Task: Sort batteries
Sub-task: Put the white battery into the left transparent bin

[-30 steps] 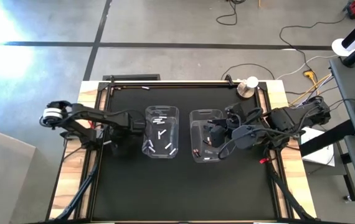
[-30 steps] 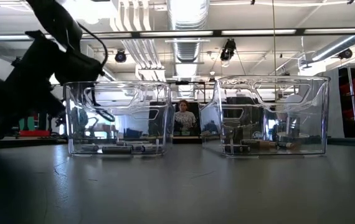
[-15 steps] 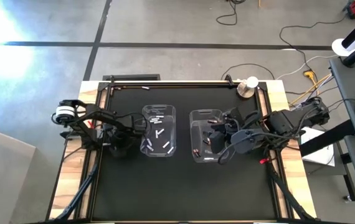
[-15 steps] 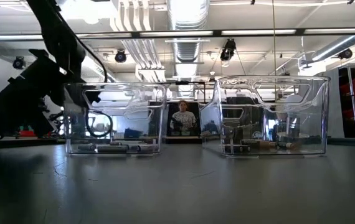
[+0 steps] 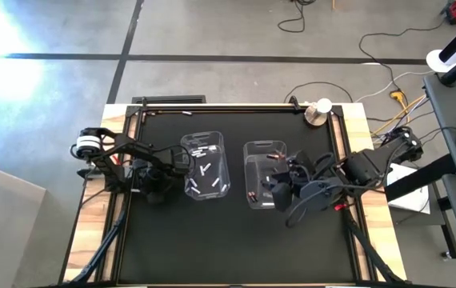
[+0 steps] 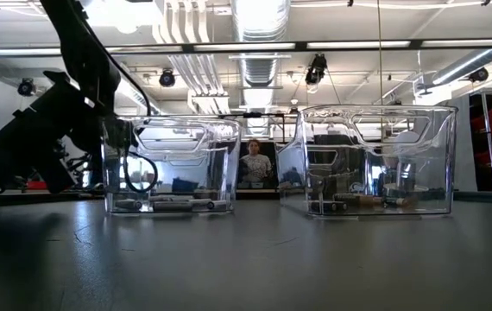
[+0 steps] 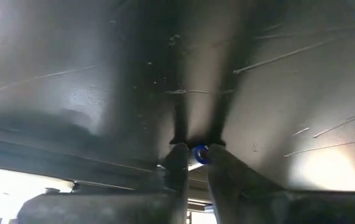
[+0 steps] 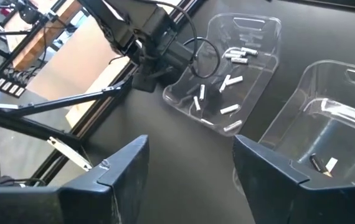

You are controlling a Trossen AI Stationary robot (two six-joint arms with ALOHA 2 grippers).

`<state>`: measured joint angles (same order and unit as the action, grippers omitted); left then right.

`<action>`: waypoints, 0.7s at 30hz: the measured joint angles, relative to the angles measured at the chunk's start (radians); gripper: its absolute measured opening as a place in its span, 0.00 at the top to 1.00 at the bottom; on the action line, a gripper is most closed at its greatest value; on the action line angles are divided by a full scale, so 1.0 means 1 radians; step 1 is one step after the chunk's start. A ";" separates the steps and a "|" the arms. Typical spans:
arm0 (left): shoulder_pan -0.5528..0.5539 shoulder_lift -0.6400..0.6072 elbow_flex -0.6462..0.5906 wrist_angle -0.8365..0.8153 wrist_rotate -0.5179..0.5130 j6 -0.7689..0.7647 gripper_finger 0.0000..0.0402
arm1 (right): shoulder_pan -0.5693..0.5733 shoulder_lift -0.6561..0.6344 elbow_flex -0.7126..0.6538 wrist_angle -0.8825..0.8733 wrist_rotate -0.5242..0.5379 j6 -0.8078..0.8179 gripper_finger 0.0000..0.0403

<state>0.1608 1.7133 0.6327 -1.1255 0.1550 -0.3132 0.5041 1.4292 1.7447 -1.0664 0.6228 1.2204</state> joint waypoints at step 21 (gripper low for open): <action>-0.054 -0.195 0.084 0.042 -0.074 -0.031 0.99 | 0.005 0.000 0.000 -0.003 -0.039 -0.014 0.45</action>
<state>0.1063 1.5179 0.7170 -1.0838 0.0810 -0.3443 0.5087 1.4288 1.7447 -1.0697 0.5836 1.2064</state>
